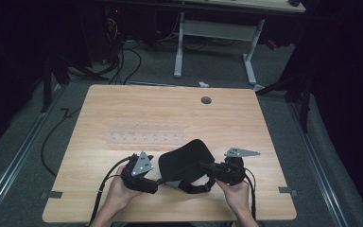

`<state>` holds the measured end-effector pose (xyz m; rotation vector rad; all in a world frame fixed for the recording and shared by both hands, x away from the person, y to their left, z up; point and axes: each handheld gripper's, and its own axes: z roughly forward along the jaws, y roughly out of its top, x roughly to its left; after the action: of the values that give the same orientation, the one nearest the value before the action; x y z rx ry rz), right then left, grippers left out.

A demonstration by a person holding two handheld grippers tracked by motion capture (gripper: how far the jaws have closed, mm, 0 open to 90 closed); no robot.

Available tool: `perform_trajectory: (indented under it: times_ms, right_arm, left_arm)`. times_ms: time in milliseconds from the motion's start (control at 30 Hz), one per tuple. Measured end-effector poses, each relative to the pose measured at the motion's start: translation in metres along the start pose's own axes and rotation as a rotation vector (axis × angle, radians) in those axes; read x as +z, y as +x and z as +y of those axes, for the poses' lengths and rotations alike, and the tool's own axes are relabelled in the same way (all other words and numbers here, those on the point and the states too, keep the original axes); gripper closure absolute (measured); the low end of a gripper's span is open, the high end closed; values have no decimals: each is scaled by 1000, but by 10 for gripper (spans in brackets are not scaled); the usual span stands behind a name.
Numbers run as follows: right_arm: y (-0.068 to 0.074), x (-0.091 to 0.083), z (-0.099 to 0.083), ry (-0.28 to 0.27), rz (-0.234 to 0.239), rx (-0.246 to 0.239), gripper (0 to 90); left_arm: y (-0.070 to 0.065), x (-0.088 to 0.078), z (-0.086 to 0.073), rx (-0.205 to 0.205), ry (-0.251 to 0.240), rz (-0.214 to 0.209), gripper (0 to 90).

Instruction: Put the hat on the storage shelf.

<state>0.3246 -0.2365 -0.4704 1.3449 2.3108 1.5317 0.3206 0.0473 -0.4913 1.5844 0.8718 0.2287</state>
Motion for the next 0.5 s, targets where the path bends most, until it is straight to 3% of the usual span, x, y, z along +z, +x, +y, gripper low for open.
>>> perform_trajectory:
  times_ms: [100,333,500]
  right_arm:
    - [4,5,2,2,11,-5,840]
    - [9,9,3,-2,27,-8,839]
    - [10,7,4,-25,44,-10,839]
  left_arm:
    - [-4,-2,0,3,6,-25,182]
    - [-3,-3,1,17,12,-11,202]
    - [-6,-2,-3,60,25,-12,300]
